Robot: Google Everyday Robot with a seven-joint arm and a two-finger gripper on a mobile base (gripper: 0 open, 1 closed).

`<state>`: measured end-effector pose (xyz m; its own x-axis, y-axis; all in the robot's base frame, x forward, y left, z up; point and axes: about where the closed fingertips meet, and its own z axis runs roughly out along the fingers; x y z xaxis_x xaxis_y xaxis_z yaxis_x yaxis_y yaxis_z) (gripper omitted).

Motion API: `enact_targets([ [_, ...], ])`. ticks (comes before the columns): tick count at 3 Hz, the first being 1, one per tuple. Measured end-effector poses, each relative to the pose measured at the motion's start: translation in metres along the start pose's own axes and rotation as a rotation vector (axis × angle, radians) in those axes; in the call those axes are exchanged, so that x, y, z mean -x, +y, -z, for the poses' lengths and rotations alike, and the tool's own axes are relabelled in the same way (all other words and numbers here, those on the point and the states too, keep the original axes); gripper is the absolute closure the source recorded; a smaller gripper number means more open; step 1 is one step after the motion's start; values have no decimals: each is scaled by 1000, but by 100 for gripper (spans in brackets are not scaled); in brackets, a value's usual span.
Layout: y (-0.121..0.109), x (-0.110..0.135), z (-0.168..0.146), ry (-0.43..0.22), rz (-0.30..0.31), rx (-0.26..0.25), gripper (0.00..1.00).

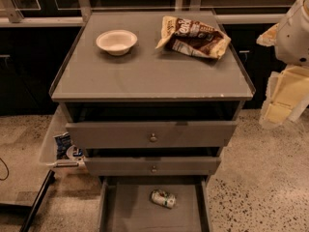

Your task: Pick 7up can from bottom drawer and place on counter

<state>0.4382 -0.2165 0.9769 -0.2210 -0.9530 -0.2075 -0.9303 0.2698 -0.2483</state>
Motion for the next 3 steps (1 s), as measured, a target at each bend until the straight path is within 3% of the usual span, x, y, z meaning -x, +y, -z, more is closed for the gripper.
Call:
enact_targets([
  [1, 0, 0, 0, 0, 0, 0, 0],
  [2, 9, -2, -17, 4, 5, 33, 0],
  [3, 36, -14, -61, 0, -3, 102, 0],
])
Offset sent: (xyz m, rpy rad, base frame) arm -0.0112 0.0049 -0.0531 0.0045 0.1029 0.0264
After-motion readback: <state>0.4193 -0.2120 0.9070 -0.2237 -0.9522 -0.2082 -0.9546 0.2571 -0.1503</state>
